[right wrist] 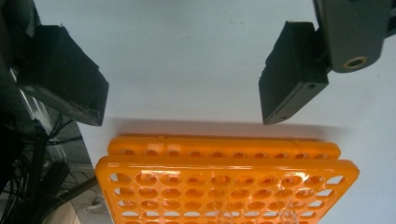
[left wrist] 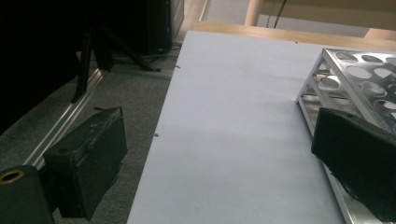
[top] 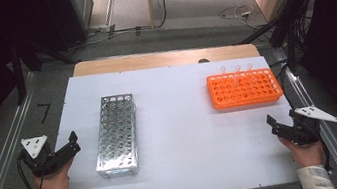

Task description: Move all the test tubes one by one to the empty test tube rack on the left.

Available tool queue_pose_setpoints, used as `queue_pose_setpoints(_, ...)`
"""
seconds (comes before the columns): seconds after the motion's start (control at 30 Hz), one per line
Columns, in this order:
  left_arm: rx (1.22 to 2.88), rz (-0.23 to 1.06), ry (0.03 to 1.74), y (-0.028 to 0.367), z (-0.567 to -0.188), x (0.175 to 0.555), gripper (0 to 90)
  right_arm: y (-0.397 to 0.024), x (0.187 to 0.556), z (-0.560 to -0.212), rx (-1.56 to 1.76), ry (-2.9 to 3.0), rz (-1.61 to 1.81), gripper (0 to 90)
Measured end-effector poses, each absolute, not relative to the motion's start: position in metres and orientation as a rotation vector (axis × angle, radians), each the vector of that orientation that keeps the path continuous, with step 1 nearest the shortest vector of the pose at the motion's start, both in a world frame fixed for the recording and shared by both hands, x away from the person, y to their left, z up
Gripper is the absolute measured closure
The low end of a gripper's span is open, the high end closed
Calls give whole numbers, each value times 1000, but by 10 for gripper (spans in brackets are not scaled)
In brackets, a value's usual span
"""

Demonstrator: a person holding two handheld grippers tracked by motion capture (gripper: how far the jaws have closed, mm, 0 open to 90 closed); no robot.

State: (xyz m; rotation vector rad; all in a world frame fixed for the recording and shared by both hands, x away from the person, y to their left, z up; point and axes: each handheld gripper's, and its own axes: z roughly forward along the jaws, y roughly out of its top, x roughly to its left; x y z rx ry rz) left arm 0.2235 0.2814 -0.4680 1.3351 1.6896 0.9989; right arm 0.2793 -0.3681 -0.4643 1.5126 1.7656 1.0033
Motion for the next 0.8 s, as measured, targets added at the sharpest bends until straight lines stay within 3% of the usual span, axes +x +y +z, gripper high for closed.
queue_pose_setpoints(0.8, 1342, 1031, 1683, 278, -469, 226, 52, -350, 319, -461, 1475, 1784, 986, 186)
